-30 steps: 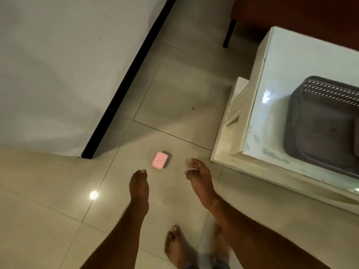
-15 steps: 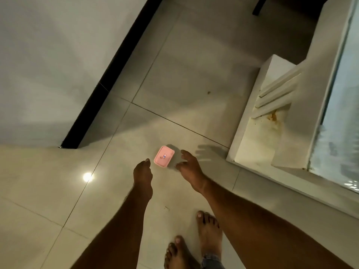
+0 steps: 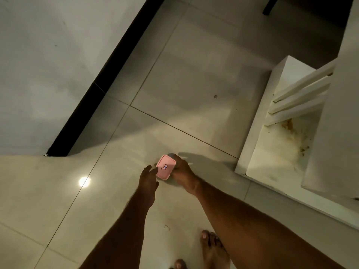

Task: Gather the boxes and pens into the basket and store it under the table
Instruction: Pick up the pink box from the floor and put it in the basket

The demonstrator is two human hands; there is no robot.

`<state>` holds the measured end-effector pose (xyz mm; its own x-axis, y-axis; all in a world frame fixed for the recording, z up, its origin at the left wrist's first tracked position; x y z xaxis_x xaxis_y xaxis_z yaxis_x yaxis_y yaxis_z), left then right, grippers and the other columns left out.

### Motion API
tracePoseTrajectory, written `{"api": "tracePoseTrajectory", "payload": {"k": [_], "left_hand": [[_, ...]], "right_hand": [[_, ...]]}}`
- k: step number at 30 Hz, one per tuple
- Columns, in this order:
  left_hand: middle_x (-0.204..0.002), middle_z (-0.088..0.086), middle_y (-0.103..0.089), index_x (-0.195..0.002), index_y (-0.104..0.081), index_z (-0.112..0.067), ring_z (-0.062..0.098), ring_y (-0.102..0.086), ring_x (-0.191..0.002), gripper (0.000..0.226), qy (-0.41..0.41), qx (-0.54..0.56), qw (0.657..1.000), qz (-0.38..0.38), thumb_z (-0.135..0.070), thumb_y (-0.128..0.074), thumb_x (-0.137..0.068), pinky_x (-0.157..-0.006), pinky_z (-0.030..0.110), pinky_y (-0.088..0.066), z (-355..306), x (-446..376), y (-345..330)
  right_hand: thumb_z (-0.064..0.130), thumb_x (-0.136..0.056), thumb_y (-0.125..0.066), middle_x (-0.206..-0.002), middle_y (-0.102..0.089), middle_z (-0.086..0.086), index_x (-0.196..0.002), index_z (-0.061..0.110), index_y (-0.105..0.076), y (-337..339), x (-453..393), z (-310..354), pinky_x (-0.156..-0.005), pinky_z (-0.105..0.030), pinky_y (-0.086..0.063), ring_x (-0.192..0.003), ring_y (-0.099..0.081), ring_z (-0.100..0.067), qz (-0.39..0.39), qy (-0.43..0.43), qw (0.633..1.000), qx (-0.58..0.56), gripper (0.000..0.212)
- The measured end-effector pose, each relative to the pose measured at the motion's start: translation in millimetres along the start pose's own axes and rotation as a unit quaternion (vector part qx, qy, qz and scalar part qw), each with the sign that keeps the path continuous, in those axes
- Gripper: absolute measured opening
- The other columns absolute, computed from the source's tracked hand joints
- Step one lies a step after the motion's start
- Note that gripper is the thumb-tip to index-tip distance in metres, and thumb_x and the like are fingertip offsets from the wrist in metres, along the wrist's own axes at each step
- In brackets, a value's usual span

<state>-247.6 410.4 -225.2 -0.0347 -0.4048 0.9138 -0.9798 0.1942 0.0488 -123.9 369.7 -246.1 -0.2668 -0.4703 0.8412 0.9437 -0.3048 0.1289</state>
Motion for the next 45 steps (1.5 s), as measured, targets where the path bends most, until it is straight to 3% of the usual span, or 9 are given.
{"api": "tracePoseTrajectory", "payload": {"k": [5,8,12,16,22,28,33,39,45], "left_hand": [[-0.113,0.014,-0.061,-0.11,-0.061,-0.012,0.025,-0.055,-0.104,0.015,-0.007,-0.01,1.0,0.027,-0.007,-0.05,-0.102,-0.089,0.034,-0.043,-1.4,5.8,-11.2],[-0.096,0.009,-0.062,-0.091,-0.059,-0.015,0.016,-0.058,-0.086,0.017,-0.008,-0.02,1.0,0.022,-0.005,-0.05,-0.1,-0.076,0.029,-0.045,-4.4,19.9,-16.8],[-0.091,0.007,-0.06,-0.087,-0.057,-0.015,0.014,-0.056,-0.082,0.018,-0.024,-0.029,0.999,0.032,-0.002,-0.053,-0.099,-0.074,0.028,-0.045,-11.4,48.2,-24.2],[-0.112,0.017,-0.061,-0.109,-0.06,-0.005,0.023,-0.057,-0.094,0.011,-0.033,-0.043,0.998,0.031,-0.007,-0.054,-0.1,-0.09,0.036,-0.044,-22.6,79.9,-27.2],[-0.138,0.021,-0.057,-0.142,-0.049,-0.004,0.034,-0.057,-0.123,0.055,-0.041,-0.07,0.996,0.033,-0.018,-0.064,-0.09,-0.098,0.037,-0.045,-49.4,141.3,-33.9],[-0.127,0.018,-0.062,-0.128,-0.058,-0.008,0.03,-0.06,-0.114,0.031,-0.08,-0.053,0.994,0.046,-0.006,-0.052,-0.098,-0.09,0.032,-0.047,-81.5,221.9,-45.4],[-0.115,0.013,-0.069,-0.115,-0.067,-0.013,0.03,-0.063,-0.112,0.037,-0.138,-0.048,0.986,0.081,-0.018,-0.058,-0.079,-0.088,0.032,-0.05,-104.4,287.7,-59.0],[-0.124,0.02,-0.063,-0.128,-0.06,-0.002,0.036,-0.062,-0.117,0.034,-0.176,-0.064,0.979,0.078,0.006,-0.047,-0.097,-0.084,0.032,-0.057,-107.4,341.3,-69.3],[-0.123,0.02,-0.06,-0.118,-0.063,-0.014,0.03,-0.066,-0.109,0.029,-0.237,-0.093,0.963,0.083,0.003,-0.049,-0.099,-0.068,0.018,-0.06,-98.4,393.5,-93.8]], "right_hand": [[-0.004,-0.076,-0.072,-0.13,-0.063,-0.019,-0.132,0.009,-0.058,-6.6,-16.1,-6.2,-0.1,-0.05,-0.055,-0.122,-0.061,-0.037,-0.016,0.01,1.0,-0.016,0.058],[-0.003,-0.076,-0.076,-0.127,-0.066,-0.017,-0.13,0.008,-0.06,-3.7,-3.5,-3.0,-0.099,-0.048,-0.055,-0.117,-0.064,-0.034,-0.016,-0.003,1.0,-0.015,0.057],[0.026,-0.069,-0.09,-0.135,-0.058,-0.013,-0.131,0.012,-0.055,0.7,-2.3,-18.5,-0.105,-0.045,-0.052,-0.125,-0.059,-0.035,-0.027,-0.038,0.999,-0.028,0.072],[-0.001,-0.087,-0.07,-0.149,-0.047,-0.012,-0.151,0.012,-0.04,20.0,52.4,15.8,-0.106,-0.042,-0.05,-0.135,-0.05,-0.035,-0.034,-0.024,0.999,-0.025,0.072],[-0.01,-0.09,-0.06,-0.15,-0.046,-0.016,-0.152,0.012,-0.038,46.1,122.3,55.3,-0.093,-0.033,-0.051,-0.132,-0.052,-0.035,-0.052,0.004,0.998,-0.044,0.069],[-0.017,-0.086,-0.06,-0.148,-0.05,-0.015,-0.149,0.008,-0.041,79.2,199.5,95.0,-0.101,-0.04,-0.053,-0.129,-0.055,-0.033,-0.076,0.042,0.993,-0.083,0.07],[-0.016,-0.084,-0.067,-0.147,-0.044,-0.012,-0.15,0.017,-0.042,102.2,256.5,117.0,-0.094,-0.039,-0.059,-0.125,-0.057,-0.028,-0.101,0.08,0.987,-0.095,0.078],[-0.012,-0.084,-0.066,-0.14,-0.046,-0.008,-0.145,0.023,-0.048,137.5,321.4,131.6,-0.091,-0.042,-0.06,-0.12,-0.056,-0.026,-0.156,0.13,0.975,-0.089,0.073],[-0.007,-0.093,-0.059,-0.137,-0.044,-0.006,-0.145,0.024,-0.046,180.3,380.5,133.3,-0.089,-0.029,-0.057,-0.119,-0.052,-0.021,-0.193,0.165,0.966,-0.051,0.062]]}}
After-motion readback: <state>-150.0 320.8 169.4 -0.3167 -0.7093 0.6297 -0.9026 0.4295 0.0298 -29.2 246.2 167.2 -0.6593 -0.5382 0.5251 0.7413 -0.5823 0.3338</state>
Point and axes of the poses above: each hand's wrist, its own x-axis away from the middle knuckle, its own y-axis out of the back of the hand, z = x × y, the point moved 7 cm from there along -x, towards the middle knuckle
